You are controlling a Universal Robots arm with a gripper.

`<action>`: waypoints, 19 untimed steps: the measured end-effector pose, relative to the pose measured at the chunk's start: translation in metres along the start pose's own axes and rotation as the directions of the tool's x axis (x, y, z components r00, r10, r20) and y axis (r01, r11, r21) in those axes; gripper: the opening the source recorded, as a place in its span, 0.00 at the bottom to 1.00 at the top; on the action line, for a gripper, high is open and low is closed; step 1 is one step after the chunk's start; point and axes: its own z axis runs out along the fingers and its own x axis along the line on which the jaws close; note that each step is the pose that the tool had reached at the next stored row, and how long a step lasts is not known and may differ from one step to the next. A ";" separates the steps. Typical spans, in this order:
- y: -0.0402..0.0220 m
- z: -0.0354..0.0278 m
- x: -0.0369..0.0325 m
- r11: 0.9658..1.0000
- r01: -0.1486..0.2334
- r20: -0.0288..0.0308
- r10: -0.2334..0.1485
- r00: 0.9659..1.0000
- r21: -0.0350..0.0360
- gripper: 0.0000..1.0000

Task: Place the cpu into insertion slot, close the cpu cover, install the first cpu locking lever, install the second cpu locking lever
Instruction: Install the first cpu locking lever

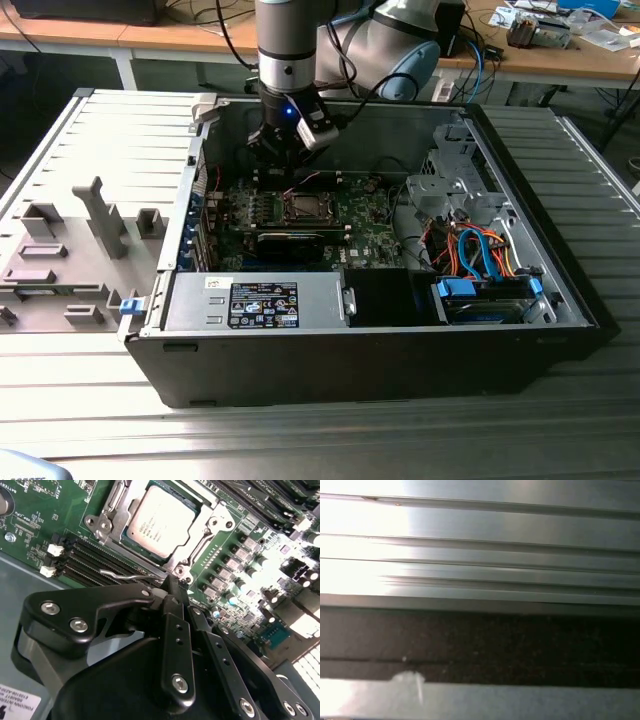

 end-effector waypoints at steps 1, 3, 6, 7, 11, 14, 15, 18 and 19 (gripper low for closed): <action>0.0001 0.0005 -0.0004 1.000 0.000 0.000 0.000 1.000 0.000 0.11; 0.0004 0.0013 -0.0007 1.000 0.001 0.000 -0.001 1.000 0.000 0.11; 0.0008 0.0024 -0.0010 1.000 0.002 0.000 -0.002 1.000 0.000 0.11; 0.0012 0.0028 -0.0012 1.000 0.002 0.000 -0.002 1.000 0.000 0.11; 0.0051 0.0039 -0.0015 1.000 0.019 0.001 -0.019 1.000 0.000 0.11; 0.0069 0.0054 -0.0031 0.999 0.040 0.001 -0.040 0.999 -0.001 0.11; 0.0070 0.0058 -0.0039 0.999 0.040 0.001 -0.040 0.999 -0.001 0.11; 0.0069 0.0069 -0.0065 0.999 0.040 0.001 -0.040 0.999 -0.001 0.11; 0.0069 0.0074 -0.0078 0.999 0.040 0.001 -0.040 0.999 -0.001 0.11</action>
